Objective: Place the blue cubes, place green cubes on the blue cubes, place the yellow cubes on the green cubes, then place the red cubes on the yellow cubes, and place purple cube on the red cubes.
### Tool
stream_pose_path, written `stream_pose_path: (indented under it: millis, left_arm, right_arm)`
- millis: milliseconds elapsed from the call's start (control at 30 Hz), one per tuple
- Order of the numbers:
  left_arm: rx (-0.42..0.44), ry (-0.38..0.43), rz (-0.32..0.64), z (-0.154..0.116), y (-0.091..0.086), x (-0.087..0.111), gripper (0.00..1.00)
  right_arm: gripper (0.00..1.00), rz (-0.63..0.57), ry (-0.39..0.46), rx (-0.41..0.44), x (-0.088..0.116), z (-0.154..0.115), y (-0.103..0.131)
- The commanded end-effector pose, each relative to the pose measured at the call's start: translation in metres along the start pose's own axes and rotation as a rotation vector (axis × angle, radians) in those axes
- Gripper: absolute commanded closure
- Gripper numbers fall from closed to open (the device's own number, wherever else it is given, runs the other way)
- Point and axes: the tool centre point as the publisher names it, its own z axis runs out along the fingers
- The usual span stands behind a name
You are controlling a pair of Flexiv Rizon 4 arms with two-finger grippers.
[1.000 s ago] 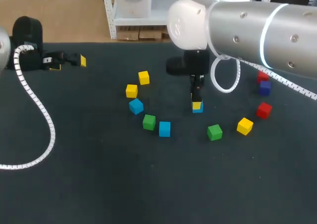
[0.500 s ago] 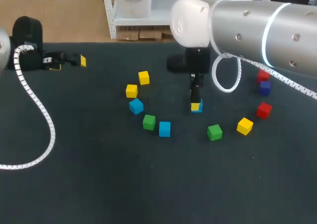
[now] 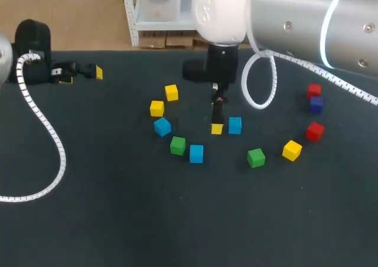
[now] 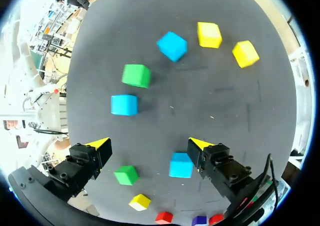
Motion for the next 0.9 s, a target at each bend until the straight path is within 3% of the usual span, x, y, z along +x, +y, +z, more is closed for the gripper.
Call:
stream_pose_path:
  millis: [33,333,600,900]
  left_arm:
    - [0.011,-0.007,0.003,0.000,0.002,0.002,0.00]
    - [0.011,-0.007,0.003,0.000,0.002,0.002,0.00]
    - [0.011,-0.007,0.003,0.000,0.002,0.002,0.00]
    - [0.011,-0.007,0.003,0.000,0.002,0.002,0.00]
  right_arm:
    - [0.00,0.017,0.018,0.029,-0.009,0.004,0.025]
    - [0.00,0.097,0.059,0.103,-0.032,0.031,0.054]
    - [0.00,0.072,0.149,0.187,-0.035,0.047,0.056]
    - [0.00,0.053,0.134,0.249,-0.034,0.050,0.047]
